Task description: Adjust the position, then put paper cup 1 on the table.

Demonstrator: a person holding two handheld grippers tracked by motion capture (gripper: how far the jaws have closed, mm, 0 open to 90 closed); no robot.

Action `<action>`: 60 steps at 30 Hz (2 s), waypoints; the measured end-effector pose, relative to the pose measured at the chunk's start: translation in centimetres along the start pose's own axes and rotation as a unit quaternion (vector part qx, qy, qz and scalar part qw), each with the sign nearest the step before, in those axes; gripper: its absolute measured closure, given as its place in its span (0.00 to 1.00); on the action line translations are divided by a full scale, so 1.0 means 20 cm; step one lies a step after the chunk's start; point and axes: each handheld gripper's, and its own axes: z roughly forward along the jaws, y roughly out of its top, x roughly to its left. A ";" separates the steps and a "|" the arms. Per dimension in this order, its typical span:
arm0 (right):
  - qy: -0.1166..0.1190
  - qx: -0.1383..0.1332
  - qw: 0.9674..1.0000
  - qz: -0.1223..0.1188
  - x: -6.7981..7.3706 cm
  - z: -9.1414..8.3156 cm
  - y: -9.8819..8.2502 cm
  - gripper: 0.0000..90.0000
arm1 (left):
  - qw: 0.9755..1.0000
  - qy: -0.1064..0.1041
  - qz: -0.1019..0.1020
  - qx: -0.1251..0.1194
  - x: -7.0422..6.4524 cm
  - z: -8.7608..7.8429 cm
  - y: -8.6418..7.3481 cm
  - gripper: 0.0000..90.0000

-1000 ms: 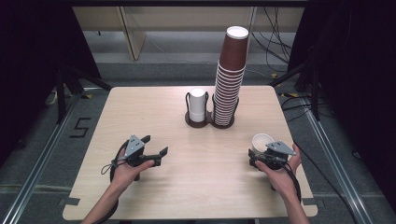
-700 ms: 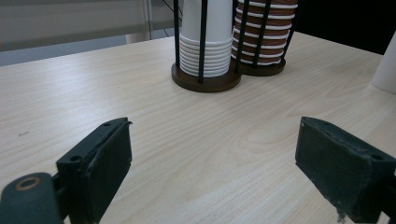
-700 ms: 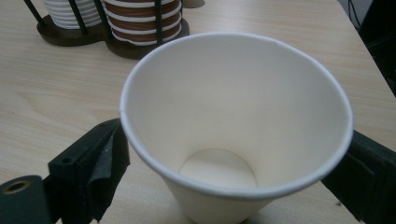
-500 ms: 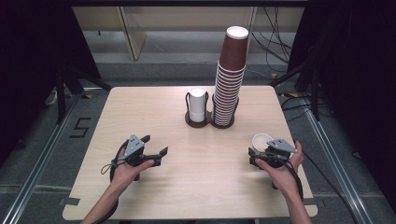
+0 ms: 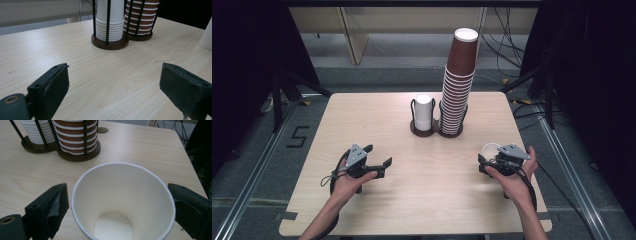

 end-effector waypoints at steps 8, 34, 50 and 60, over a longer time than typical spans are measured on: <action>-0.005 -0.009 1.000 0.005 0.01 0.00 0.03 0.08 | 1.000 0.000 0.001 0.001 0.00 0.00 0.00 0.09; 0.001 -0.045 0.999 -0.002 0.06 -0.03 0.23 0.09 | 1.000 -0.003 0.003 -0.010 -0.01 0.02 0.04 0.09; 0.018 -0.088 0.996 -0.009 0.14 0.01 0.42 0.11 | 0.999 -0.014 0.009 -0.041 -0.05 0.04 0.15 0.09; 0.025 -0.099 0.995 -0.009 0.17 0.00 0.50 0.12 | 0.996 -0.048 0.031 -0.070 -0.15 0.15 0.35 0.09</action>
